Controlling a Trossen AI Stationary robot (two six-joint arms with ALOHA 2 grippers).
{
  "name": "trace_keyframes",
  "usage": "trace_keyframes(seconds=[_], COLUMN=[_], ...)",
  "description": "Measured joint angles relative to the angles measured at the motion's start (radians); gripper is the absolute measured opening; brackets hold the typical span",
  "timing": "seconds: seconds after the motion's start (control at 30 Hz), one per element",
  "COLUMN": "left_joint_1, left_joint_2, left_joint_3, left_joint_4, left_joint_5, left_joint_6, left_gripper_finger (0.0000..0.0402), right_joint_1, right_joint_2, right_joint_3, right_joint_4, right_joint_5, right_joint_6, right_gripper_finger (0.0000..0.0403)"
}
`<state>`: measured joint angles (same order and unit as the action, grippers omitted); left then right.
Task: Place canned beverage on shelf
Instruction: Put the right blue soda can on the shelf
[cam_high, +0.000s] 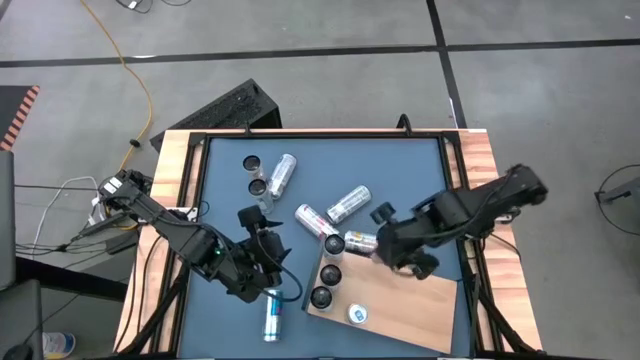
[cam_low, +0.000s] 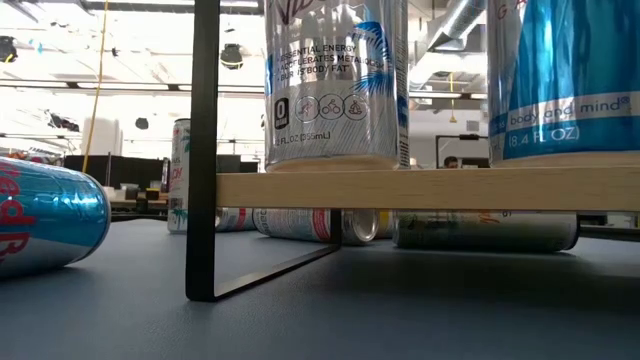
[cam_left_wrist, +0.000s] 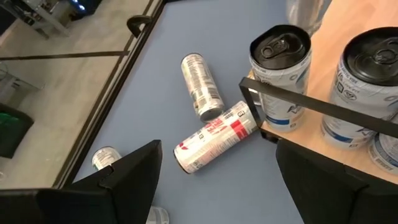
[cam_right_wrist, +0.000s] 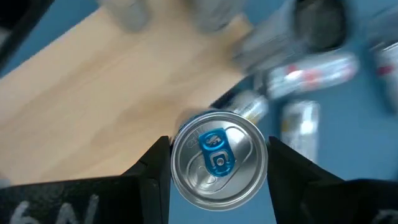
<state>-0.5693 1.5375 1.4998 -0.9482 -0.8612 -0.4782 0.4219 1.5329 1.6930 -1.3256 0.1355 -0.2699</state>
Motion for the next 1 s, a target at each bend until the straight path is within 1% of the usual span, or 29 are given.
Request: trace_keyframes(seconds=[0.07,0.1,0.13,0.2,0.3,0.43,0.6,0.77,0.83,0.93,1.0], left_joint_1=[0.003,0.004,0.004,0.004,0.004,0.004,0.004,0.004,0.004,0.003,0.003], left_joint_2=[0.0,0.0,0.0,0.0,0.0,0.0,0.0,0.0,0.0,0.0,0.0], left_joint_3=[0.0,0.0,0.0,0.0,0.0,0.0,0.0,0.0,0.0,0.0,0.0], left_joint_4=[0.002,0.003,0.003,0.006,0.012,0.026,0.025,0.024,0.024,0.024,0.024], left_joint_5=[0.001,0.005,0.008,0.008,0.008,0.008,0.009,0.021,0.022,0.028,0.028], left_joint_6=[-0.001,-0.004,-0.007,-0.013,-0.013,-0.004,-0.004,-0.004,-0.004,-0.001,0.008], left_gripper_finger=[0.0303,0.0303,0.0303,0.0303,0.0303,0.0303,0.0303,0.0303,0.0303,0.0303,0.0303], right_joint_1=[0.018,0.029,0.042,0.064,0.089,0.114,0.128,0.127,0.128,0.128,0.128], right_joint_2=[-0.041,-0.053,-0.062,-0.075,-0.057,0.016,0.106,0.17,0.194,0.224,0.241], right_joint_3=[-0.041,-0.044,-0.044,-0.039,-0.025,-0.002,0.042,0.087,0.107,0.131,0.144], right_joint_4=[0.061,0.063,0.063,0.078,0.123,0.07,0.008,0.005,-0.002,-0.001,0.002], right_joint_5=[0.079,0.113,0.133,0.14,0.11,0.037,0.035,0.032,0.019,-0.028,-0.036], right_joint_6=[-0.016,-0.016,-0.016,-0.022,-0.03,-0.047,-0.065,-0.103,-0.106,-0.123,-0.142], right_gripper_finger=[0.0174,0.0174,0.0174,0.0174,0.0174,0.0174,0.0174,0.0174,0.0174,0.0174,0.0174])
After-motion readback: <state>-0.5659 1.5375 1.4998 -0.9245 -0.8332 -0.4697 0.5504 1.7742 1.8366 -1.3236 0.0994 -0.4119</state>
